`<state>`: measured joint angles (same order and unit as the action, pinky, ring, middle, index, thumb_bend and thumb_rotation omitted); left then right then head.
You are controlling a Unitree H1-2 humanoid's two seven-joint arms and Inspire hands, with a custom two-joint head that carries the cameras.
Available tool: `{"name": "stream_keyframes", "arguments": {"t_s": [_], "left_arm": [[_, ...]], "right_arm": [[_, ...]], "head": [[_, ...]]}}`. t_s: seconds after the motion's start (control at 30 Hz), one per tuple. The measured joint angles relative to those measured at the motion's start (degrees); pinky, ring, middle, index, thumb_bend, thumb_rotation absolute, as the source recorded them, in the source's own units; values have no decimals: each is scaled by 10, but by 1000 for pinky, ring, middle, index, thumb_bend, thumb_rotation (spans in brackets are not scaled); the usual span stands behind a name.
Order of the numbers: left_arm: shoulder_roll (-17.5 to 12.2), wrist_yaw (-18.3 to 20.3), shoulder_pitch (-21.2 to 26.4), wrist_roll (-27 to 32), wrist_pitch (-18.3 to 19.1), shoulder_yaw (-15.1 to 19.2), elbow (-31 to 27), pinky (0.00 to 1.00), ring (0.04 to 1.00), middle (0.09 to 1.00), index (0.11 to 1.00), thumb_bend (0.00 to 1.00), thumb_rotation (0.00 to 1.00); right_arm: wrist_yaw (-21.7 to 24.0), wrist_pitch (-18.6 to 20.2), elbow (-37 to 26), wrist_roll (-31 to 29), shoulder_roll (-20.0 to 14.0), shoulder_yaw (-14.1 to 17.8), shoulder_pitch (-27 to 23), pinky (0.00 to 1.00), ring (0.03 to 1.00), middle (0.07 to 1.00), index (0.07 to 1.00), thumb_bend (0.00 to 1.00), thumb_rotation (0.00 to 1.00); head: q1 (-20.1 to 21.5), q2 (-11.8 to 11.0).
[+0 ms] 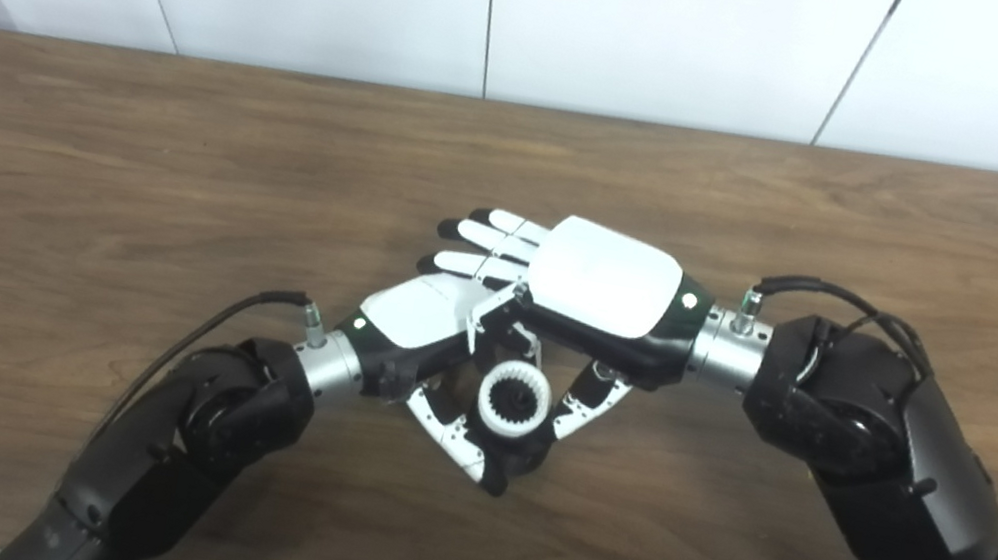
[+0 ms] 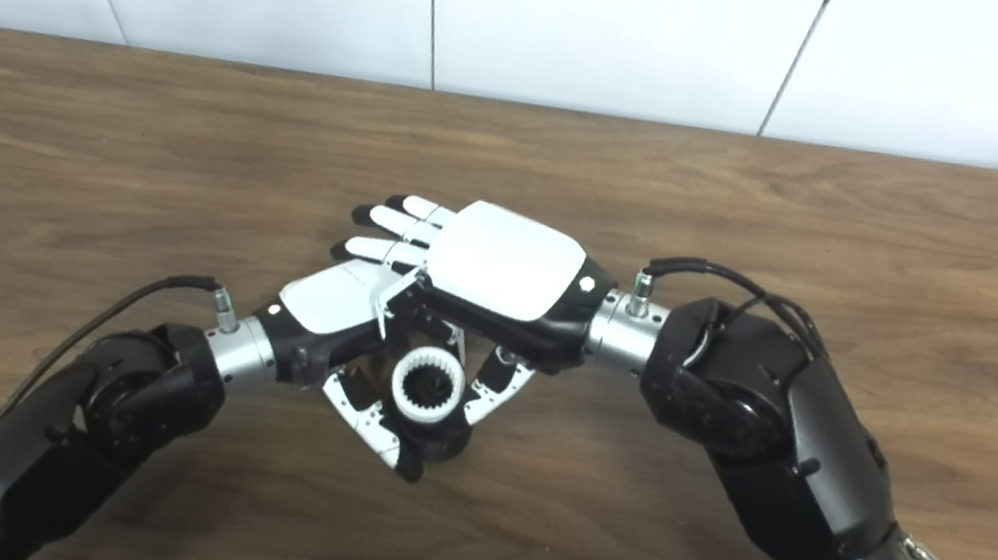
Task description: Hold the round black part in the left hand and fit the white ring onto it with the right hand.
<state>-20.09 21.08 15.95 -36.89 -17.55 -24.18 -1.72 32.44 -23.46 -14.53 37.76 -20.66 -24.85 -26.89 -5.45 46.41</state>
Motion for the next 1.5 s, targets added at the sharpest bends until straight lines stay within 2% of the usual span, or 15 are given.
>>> {"name": "stream_keyframes", "arguments": {"t_s": [1.5], "left_arm": [[1,21,-7,11,26,1,-23,1000,1000,936,482,525,62]], "right_arm": [[6,-6,13,-6,-4,-1,0,1000,1000,931,483,525,145]], "head": [[-4,14]]}}
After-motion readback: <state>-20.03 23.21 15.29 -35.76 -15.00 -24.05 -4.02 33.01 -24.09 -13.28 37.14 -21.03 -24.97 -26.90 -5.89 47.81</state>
